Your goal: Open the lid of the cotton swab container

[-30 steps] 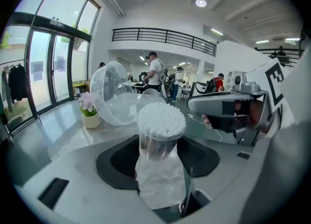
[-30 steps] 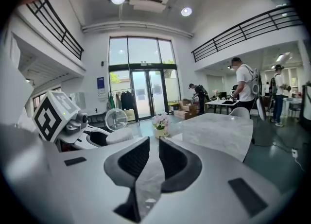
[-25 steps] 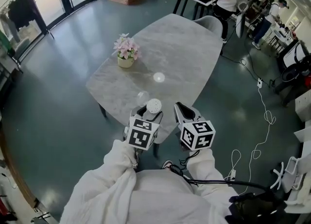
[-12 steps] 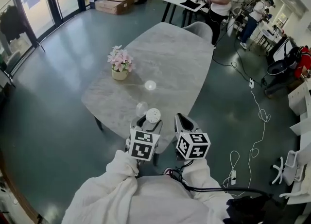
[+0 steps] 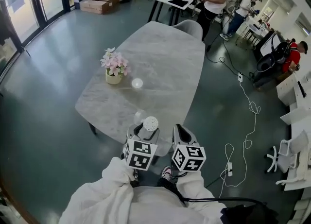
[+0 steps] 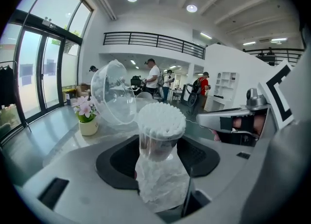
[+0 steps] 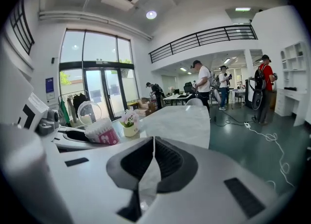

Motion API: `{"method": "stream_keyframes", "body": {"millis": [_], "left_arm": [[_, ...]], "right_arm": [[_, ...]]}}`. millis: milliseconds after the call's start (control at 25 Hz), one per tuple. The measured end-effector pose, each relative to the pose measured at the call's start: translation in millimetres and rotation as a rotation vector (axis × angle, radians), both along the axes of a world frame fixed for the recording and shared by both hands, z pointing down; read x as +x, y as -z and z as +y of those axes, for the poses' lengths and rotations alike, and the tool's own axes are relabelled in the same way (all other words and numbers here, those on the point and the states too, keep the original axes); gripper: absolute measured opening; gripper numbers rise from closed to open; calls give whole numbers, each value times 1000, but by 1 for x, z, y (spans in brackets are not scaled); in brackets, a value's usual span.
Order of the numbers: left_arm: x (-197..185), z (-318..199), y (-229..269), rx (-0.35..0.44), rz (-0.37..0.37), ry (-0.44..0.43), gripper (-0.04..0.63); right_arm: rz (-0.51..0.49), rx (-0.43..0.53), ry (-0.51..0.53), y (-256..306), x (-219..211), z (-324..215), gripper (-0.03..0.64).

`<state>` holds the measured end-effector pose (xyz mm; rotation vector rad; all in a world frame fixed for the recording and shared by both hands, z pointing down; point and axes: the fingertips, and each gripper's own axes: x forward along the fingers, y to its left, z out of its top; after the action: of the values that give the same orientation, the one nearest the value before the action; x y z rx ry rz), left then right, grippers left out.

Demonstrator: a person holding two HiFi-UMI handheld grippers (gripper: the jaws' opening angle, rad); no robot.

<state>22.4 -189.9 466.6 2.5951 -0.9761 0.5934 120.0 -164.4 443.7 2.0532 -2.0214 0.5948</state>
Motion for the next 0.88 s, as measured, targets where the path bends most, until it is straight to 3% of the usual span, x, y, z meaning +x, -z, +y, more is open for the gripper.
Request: {"method": "stream_keyframes", "body": {"millis": [360, 560, 880], "left_arm": [[27, 17, -25, -31, -13, -160, 244], [38, 24, -27, -15, -21, -168, 244], [48, 41, -31, -24, -69, -155, 244]], "right_arm": [[54, -91, -68, -22, 11, 24, 69], [108, -76, -34, -24, 12, 27, 69], [-10, -8, 42, -28, 13, 29, 69]]}}
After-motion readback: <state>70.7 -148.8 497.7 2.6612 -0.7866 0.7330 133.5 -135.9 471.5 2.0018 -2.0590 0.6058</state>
